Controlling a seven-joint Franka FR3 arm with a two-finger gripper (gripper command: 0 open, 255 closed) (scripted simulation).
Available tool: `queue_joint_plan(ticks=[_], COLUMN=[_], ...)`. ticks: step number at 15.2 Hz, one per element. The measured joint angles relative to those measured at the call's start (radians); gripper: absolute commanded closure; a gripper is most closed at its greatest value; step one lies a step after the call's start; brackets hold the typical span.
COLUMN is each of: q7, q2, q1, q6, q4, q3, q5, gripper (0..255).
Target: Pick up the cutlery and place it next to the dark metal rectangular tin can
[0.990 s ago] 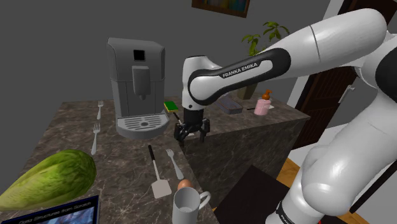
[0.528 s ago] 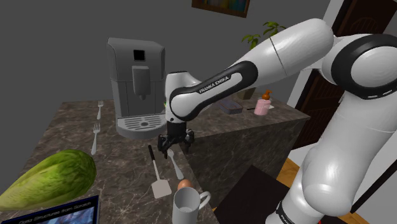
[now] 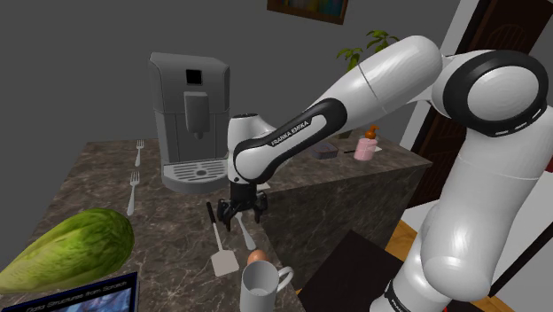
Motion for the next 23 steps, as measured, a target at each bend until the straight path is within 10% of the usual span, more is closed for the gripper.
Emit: queue_joint_plan(ticks=[5, 6, 23], q7=[0.001, 0.001, -0.003], q2=[0.003, 0.003, -0.051], q1=[0.001, 0.001, -0.003], q6=[0.006, 0.006, -0.073], q4=[-0.003, -0.003, 0.023], q3=[0.000, 0.000, -0.001], q5=[0.000, 0.000, 0.009], gripper=[0, 255, 255])
